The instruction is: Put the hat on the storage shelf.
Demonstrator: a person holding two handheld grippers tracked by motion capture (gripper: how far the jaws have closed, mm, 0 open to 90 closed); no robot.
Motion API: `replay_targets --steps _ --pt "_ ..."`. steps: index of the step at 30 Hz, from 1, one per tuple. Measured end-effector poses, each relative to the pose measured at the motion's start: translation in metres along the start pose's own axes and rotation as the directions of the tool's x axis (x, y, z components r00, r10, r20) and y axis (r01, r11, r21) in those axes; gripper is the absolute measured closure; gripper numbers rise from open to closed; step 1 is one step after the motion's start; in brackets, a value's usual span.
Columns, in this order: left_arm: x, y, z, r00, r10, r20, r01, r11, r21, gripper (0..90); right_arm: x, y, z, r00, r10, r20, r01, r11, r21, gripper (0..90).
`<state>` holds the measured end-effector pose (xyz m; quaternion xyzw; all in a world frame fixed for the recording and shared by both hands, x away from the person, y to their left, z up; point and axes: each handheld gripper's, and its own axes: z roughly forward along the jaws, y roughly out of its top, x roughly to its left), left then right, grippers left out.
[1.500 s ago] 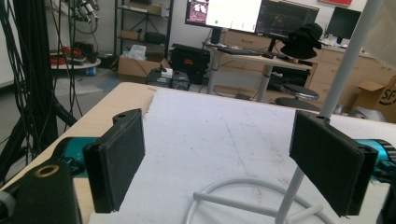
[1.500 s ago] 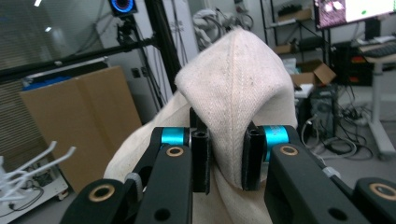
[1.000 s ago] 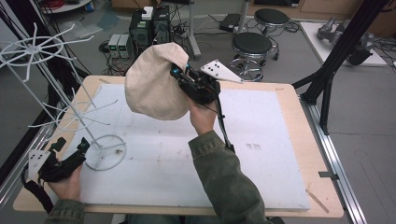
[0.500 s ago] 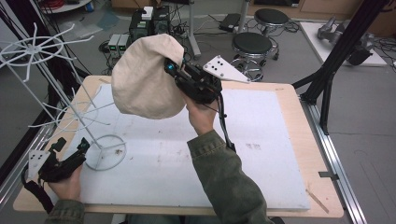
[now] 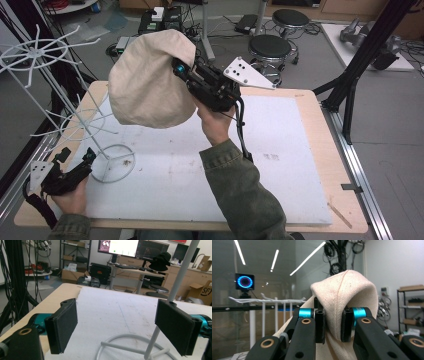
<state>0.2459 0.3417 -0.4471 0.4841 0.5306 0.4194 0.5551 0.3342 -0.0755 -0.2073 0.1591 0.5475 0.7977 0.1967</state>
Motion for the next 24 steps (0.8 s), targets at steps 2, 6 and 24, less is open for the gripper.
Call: replay_targets --steps 2,6,24 --pt "0.000 0.000 0.000 1.0000 0.001 -0.001 -0.001 1.0000 0.000 18.5 0.003 0.003 0.000 0.9999 -0.006 -0.015 0.006 1.000 -0.014 79.7" --pt "0.000 0.000 0.000 1.0000 0.002 0.000 -0.002 1.0000 0.001 18.4 0.007 0.008 0.001 0.9987 -0.003 -0.052 0.002 0.999 -0.035 79.6" --pt "-0.001 0.000 0.001 1.0000 0.001 0.006 -0.001 1.0000 0.008 18.4 0.009 0.022 0.001 0.9960 0.002 -0.089 -0.009 0.997 -0.075 79.7"
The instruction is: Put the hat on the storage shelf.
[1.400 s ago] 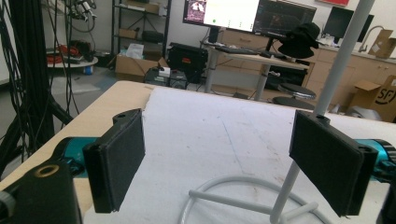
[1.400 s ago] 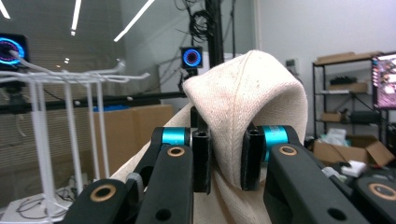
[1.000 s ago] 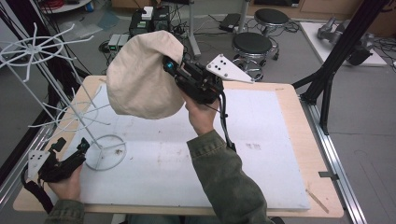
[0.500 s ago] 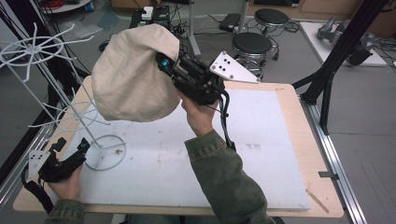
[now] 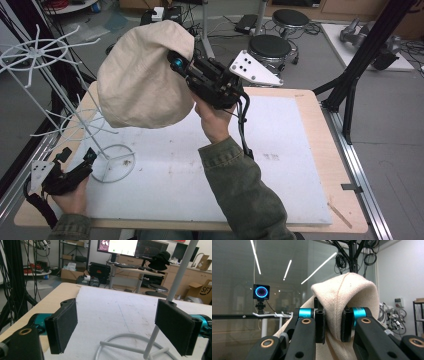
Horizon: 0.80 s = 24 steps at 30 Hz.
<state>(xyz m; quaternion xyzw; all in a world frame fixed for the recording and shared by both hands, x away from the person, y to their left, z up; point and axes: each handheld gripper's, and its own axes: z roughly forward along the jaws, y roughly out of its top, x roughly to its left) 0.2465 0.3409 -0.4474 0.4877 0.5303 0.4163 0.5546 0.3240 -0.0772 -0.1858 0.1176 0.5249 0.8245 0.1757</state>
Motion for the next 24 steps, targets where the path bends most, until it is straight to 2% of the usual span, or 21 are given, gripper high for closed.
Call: replay_targets --steps 9,14,18,23,24 --pt "0.000 0.000 0.000 1.0000 0.003 0.002 -0.003 1.0000 0.001 18.4 0.005 0.019 0.007 0.9984 0.020 -0.054 -0.022 0.999 -0.036 79.8" --pt "0.000 0.000 0.000 1.0000 0.003 0.001 -0.003 1.0000 0.000 18.4 0.011 0.030 0.009 0.9965 0.002 -0.083 -0.006 0.999 -0.053 79.8" --pt "0.000 0.000 0.000 1.0000 0.003 0.001 -0.003 1.0000 0.001 18.5 0.014 0.040 0.011 0.9946 0.008 -0.103 -0.016 0.997 -0.078 79.9" --pt "0.000 0.000 -0.001 1.0000 0.004 0.002 -0.004 1.0000 0.002 18.5 0.017 0.048 0.023 0.9928 0.006 -0.119 -0.018 0.995 -0.099 80.0" --pt "0.000 0.000 -0.001 1.0000 0.000 0.002 0.000 1.0000 -0.002 18.5 0.019 0.049 0.025 0.9919 0.017 -0.126 -0.029 0.995 -0.096 79.9"
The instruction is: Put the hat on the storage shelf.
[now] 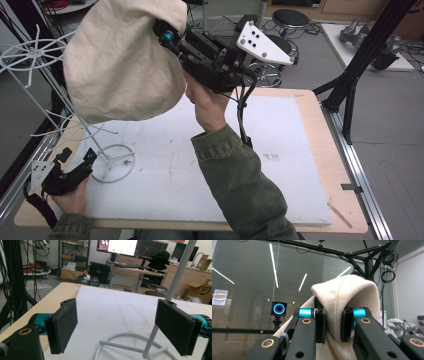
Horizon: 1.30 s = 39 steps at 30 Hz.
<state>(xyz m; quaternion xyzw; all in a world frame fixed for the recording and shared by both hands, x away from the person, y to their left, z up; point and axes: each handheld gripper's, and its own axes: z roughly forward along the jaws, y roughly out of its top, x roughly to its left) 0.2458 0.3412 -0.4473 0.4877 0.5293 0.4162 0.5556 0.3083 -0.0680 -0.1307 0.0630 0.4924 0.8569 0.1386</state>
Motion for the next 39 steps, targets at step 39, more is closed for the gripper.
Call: replay_targets --steps 39 --pt "0.000 0.000 0.001 1.0000 -0.002 0.009 0.001 1.0000 0.001 18.9 0.007 -0.006 0.061 0.9952 0.049 -0.084 -0.051 0.998 -0.026 80.3"
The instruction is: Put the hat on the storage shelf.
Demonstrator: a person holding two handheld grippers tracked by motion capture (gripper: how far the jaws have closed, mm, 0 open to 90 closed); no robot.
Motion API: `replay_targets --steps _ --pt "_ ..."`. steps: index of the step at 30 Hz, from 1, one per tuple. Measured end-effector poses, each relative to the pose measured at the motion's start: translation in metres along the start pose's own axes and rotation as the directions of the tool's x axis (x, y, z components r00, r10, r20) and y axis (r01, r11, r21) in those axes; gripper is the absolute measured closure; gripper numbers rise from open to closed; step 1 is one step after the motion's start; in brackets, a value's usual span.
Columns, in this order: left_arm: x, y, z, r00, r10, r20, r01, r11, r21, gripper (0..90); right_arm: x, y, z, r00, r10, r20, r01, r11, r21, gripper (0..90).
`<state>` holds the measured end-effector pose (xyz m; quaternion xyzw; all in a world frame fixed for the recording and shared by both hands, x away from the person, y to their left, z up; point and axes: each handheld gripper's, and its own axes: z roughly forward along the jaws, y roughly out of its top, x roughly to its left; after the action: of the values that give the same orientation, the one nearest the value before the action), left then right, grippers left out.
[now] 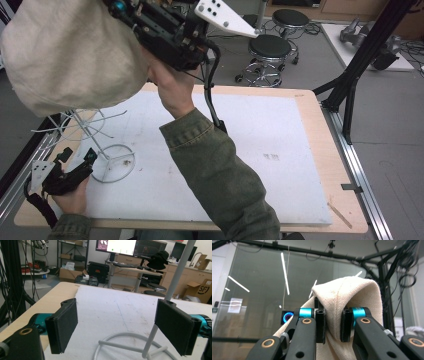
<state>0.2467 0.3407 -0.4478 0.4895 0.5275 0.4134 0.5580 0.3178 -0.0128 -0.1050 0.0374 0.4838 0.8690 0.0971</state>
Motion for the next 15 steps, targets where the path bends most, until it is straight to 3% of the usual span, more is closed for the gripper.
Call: replay_targets --steps 5,10,15 --pt "0.000 0.000 0.000 1.0000 -0.001 -0.001 0.001 1.0000 -0.001 18.8 -0.002 -0.023 -0.006 0.9994 0.031 -0.017 -0.030 0.998 0.056 80.2" --pt "0.000 0.000 0.000 1.0000 0.002 0.002 -0.002 1.0000 0.002 18.9 -0.009 -0.045 -0.022 0.9978 0.067 0.006 -0.067 0.991 0.117 80.2" --pt "0.000 0.000 0.000 1.0000 0.003 0.000 -0.003 1.0000 0.000 18.9 -0.017 -0.062 -0.034 0.9949 0.093 0.039 -0.098 0.977 0.188 80.1"
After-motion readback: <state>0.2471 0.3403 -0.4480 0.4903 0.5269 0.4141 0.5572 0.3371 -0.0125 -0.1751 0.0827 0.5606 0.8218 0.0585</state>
